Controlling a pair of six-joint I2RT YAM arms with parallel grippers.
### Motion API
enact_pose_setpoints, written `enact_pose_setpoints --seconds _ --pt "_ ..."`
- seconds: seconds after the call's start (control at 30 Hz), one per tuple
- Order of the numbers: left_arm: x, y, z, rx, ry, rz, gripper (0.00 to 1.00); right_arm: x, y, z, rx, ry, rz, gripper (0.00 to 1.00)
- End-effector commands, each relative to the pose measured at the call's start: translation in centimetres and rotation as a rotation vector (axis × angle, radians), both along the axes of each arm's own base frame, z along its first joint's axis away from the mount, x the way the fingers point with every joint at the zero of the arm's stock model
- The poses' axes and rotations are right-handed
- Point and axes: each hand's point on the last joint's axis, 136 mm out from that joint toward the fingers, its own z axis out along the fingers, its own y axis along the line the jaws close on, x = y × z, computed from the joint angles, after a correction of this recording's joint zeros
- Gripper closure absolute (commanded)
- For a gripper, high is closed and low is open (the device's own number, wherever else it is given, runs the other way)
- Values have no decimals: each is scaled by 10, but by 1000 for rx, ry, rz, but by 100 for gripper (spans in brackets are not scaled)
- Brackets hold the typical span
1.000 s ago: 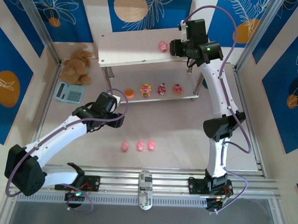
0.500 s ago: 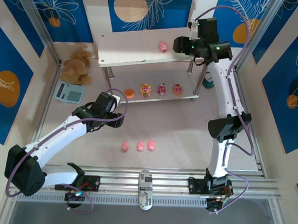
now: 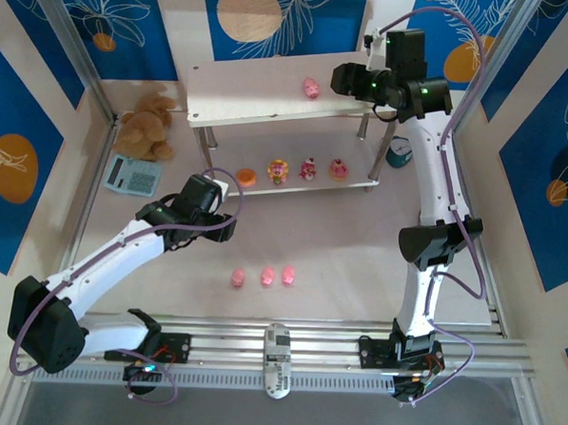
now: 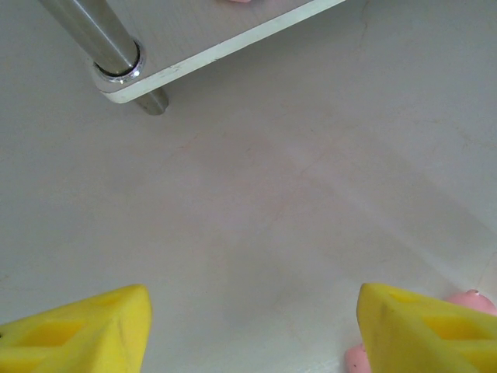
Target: Place and organize the plastic toys onto the shelf
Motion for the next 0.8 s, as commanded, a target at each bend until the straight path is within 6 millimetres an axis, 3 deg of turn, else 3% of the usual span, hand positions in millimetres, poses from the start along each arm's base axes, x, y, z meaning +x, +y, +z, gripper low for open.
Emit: enact_pose_setpoints --seconds 0.0,0.33,0.77 --pt "0 5 6 -5 -13 2 30 -1 8 -3 28 27 29 38" --pt "1 4 9 -6 -17 -1 30 6 4 -7 9 25 2 38" --pt "1 5 10 -3 -20 1 30 4 16 -16 9 53 43 38"
